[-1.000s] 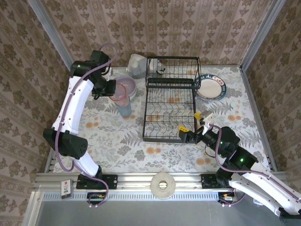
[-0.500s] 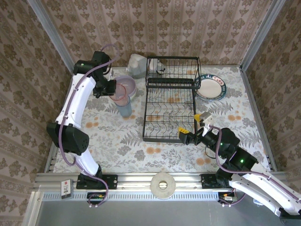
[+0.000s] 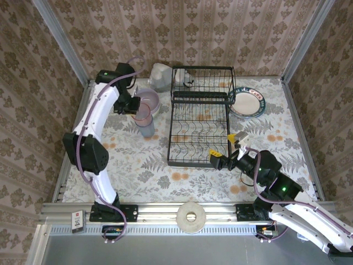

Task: Unload the mixed dishes from the dish rack
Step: Place the cup down.

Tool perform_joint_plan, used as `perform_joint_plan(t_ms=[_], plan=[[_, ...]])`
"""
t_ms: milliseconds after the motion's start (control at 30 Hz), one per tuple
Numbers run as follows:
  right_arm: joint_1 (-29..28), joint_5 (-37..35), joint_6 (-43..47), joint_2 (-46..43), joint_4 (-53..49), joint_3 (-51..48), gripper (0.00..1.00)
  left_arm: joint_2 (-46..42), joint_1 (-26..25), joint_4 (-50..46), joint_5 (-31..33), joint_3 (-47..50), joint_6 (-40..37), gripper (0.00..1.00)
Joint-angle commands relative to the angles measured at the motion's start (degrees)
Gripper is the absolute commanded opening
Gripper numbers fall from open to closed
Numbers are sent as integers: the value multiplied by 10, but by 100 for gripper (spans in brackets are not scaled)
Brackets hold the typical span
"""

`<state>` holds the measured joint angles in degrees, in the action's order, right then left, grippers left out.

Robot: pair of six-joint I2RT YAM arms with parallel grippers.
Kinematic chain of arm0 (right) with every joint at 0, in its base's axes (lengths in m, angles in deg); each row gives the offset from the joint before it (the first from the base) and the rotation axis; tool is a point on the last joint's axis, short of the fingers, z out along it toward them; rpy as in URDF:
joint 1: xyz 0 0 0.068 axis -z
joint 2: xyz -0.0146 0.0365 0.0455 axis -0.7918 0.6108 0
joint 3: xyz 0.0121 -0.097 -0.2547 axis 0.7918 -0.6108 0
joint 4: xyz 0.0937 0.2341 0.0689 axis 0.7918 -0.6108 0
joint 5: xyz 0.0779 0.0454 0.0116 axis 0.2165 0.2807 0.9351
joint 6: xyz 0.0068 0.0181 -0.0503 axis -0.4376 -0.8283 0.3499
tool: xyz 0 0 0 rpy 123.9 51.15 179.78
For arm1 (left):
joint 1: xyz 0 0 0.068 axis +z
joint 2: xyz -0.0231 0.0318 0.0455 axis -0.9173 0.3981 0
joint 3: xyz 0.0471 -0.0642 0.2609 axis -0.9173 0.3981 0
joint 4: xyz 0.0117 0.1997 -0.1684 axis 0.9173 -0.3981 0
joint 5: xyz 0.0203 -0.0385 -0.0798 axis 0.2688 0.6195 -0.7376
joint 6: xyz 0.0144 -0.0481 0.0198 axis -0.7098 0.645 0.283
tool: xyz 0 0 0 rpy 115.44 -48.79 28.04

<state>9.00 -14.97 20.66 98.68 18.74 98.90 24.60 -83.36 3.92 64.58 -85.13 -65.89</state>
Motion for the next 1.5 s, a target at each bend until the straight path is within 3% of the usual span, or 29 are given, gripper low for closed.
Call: perform_joint_plan(t_ms=[0,233,767,1200,1233,1267,1467], plan=[[-3,-11,-12,-12,-2,-9,100,0,-13,-18,-7,0,-17,0],[-4,-41,-16,-25,-13,-8,100,20,-49,-2,-53,-13,-3,0],[-4,-53,-34,-48,-39,0,100,63,-74,3,-45,-59,-10,2],[-4,-72,-32,-54,-55,20,100,31,-76,-7,-62,-109,-17,51],[-3,-72,-32,-55,-59,24,100,25,-76,-11,-60,-115,-18,62],[-3,-73,-32,-55,-64,29,100,16,-77,-13,-57,-120,-17,98],[-2,-117,-18,-44,-103,55,100,-77,-89,25,-20,-101,-14,100]])
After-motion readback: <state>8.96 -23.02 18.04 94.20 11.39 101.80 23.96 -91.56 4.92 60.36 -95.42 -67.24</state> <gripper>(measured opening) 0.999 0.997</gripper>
